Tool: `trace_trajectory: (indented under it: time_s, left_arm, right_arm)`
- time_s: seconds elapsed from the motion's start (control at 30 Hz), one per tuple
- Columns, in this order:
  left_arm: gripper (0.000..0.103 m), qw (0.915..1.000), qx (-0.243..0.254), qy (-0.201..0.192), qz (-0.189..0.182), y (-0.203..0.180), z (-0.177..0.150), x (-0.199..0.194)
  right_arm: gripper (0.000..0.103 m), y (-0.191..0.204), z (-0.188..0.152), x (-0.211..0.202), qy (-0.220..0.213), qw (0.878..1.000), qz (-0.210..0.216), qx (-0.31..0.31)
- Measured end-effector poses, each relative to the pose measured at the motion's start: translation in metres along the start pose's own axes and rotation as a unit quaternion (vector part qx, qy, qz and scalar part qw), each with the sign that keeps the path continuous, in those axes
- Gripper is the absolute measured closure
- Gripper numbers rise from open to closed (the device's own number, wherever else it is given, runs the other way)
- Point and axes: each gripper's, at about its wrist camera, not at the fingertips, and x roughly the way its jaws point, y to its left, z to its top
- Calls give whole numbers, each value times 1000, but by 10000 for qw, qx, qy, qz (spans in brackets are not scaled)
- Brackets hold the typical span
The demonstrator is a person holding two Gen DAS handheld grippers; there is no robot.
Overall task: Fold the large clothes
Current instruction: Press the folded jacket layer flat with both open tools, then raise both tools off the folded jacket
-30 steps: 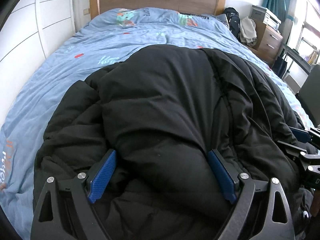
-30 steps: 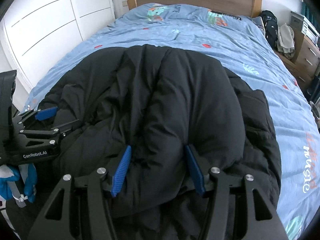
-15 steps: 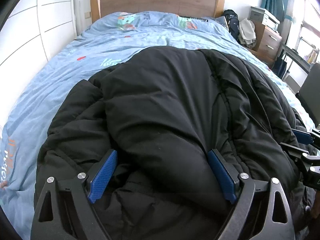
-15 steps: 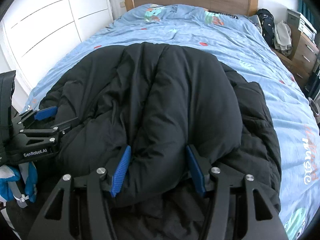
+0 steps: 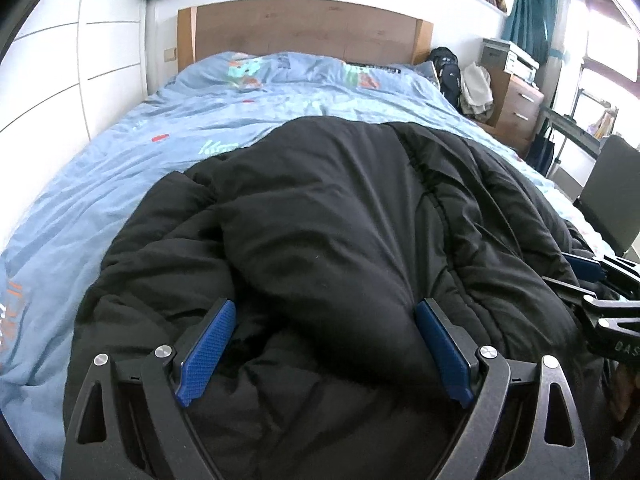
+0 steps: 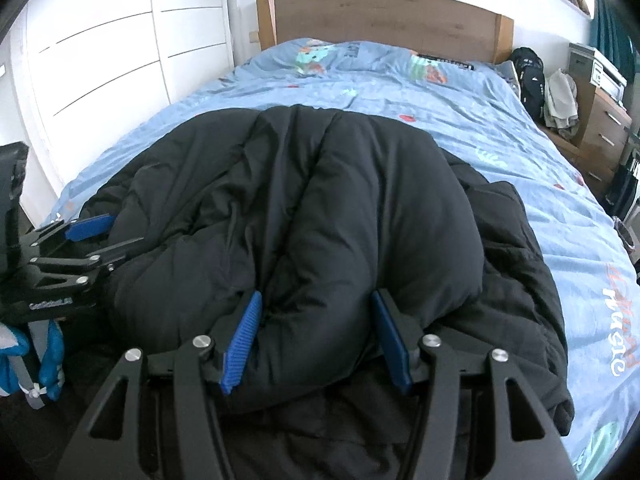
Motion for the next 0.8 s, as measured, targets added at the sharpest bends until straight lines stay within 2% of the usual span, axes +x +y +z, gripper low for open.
trace_trajectory:
  time_s: [0.1,0.33,0.57,0.8]
  left_arm:
    - [12,10000,8,-42,13,1,-1,-5]
    - [12,9993,126,-111,321,-8,-5,-32]
    - [12,9983,163,-220,516,-9,-16,-85]
    - [12,9971,206,-401,614,-13,-27,-164]
  right_arm:
    - [47,3,0,-4,-30,10000,-34,-19]
    - [47,4,-5,-27,21,10000,24,79]
    - [47,13,-15,-78,23,9999,-59,96]
    - [47,31,-32,-152,-39,9999,-41,97]
